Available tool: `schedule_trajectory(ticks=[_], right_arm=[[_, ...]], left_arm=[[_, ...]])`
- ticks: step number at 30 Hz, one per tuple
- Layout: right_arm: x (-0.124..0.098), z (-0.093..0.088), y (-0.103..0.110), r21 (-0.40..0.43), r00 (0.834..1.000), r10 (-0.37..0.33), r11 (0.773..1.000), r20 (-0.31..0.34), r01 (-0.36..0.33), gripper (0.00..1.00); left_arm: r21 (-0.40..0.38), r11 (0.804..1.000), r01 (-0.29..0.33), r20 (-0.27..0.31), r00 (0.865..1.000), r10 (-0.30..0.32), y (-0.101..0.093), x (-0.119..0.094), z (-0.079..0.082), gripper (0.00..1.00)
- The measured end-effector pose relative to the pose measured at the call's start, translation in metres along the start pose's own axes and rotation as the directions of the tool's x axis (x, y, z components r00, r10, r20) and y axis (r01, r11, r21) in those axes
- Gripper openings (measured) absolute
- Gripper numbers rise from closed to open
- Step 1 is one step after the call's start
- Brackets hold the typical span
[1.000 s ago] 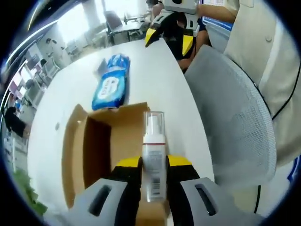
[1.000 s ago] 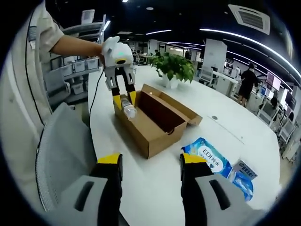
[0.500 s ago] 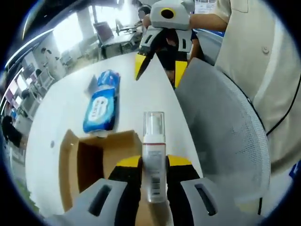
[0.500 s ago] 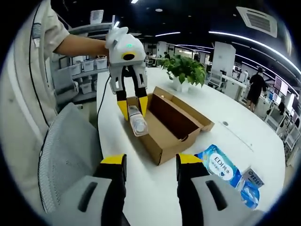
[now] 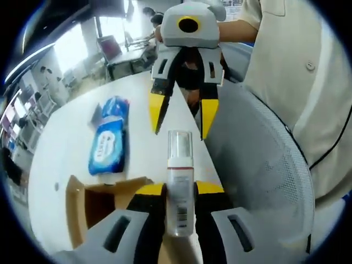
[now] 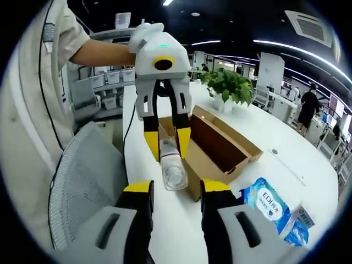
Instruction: Operate the shoe box by opening the lid, removing the specified soft item, and placing it in the target area until the item is outside and the box remains undamaged.
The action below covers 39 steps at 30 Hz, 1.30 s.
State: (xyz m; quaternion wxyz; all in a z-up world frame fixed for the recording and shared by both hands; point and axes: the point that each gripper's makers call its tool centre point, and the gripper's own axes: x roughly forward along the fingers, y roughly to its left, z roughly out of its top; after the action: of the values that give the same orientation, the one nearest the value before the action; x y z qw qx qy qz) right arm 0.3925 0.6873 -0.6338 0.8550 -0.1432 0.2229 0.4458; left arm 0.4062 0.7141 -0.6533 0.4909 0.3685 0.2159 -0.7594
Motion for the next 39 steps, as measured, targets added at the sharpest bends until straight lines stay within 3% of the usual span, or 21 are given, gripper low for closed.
schedule_trajectory(ticks=[9, 17, 21, 26, 39], right_arm=[[0.003, 0.004, 0.008, -0.044, 1.000, 0.031, 0.999, 0.005, -0.031, 0.18], [0.001, 0.004, 0.010, -0.087, 0.999, 0.042, 0.995, -0.011, -0.043, 0.18], [0.001, 0.002, 0.009, -0.093, 0.998, 0.042, 0.995, -0.053, -0.047, 0.17], [0.000, 0.001, 0.006, -0.073, 0.996, 0.044, 0.996, -0.081, -0.050, 0.17], [-0.003, 0.005, -0.010, -0.143, 0.988, 0.041, 0.988, -0.146, -0.062, 0.16]], left_arm=[[0.025, 1.000, 0.012, 0.057, 0.998, -0.013, -0.007, 0.005, 0.014, 0.17], [0.028, 1.000, 0.006, 0.090, 0.996, -0.009, -0.009, 0.010, 0.017, 0.17], [0.028, 1.000, -0.004, 0.099, 0.995, 0.001, -0.009, 0.013, 0.018, 0.18], [0.020, 0.999, -0.029, 0.106, 0.994, 0.026, -0.005, 0.016, 0.019, 0.18], [-0.009, 0.994, -0.107, 0.125, 0.986, 0.108, 0.009, 0.013, 0.023, 0.20]])
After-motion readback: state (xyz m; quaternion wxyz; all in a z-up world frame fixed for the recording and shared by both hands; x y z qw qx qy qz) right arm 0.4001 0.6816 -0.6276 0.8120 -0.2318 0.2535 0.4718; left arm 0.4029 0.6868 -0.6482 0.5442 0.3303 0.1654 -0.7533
